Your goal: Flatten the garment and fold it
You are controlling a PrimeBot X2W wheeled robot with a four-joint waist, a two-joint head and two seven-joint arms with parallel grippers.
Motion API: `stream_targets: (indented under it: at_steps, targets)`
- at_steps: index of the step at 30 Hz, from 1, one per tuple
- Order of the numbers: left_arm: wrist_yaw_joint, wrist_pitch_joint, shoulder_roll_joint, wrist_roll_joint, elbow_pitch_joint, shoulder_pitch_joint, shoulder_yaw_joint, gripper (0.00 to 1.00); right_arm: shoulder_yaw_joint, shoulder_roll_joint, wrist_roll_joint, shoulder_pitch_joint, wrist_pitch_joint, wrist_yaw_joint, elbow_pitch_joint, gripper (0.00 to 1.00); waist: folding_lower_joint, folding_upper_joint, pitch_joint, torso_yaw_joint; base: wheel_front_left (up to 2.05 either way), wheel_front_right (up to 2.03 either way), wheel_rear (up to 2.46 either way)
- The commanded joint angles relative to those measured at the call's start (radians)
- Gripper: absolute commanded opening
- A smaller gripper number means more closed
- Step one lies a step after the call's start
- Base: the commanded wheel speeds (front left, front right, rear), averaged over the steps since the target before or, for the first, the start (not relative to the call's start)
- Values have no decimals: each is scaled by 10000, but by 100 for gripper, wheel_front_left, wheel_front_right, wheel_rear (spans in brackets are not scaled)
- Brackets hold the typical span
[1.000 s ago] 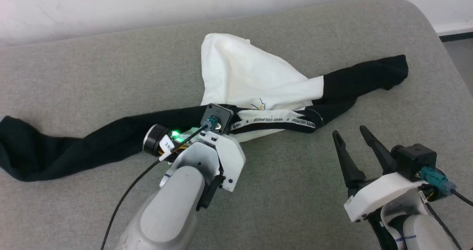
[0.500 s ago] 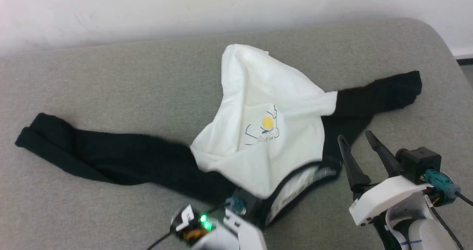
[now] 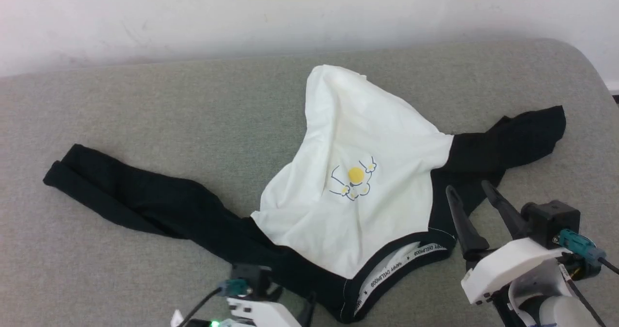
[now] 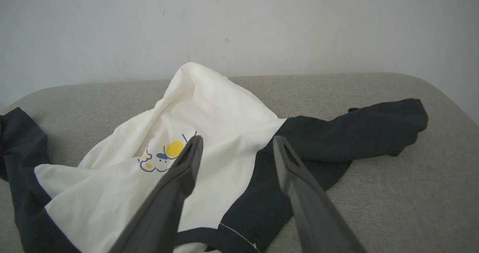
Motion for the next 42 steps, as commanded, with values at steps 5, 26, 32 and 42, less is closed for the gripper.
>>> stream_targets:
  at_steps: [5,26,32,42]
  targets:
    - [444,-559,-63,76,30,-131,537,100,12,30,-91,93,82,-19,-97,100,1,-1,11,159,0,0,0]
    - [1149,-2249,-141,-1380,3617,-2077,3534,100,198,30,11,-198,25,-19,-41,100,1,-1,417,-140,0,0,0]
    - [704,-2522,171,-1346,4324,-2481,3480,0,205,30,20,-267,16,-19,-32,100,1,-1,507,-159,0,0,0]
    - [1414,-3882,1745,-717,4584,-2780,4689,0,-15,30,-43,-238,72,-19,-36,100,1,-1,601,-169,0,0,0]
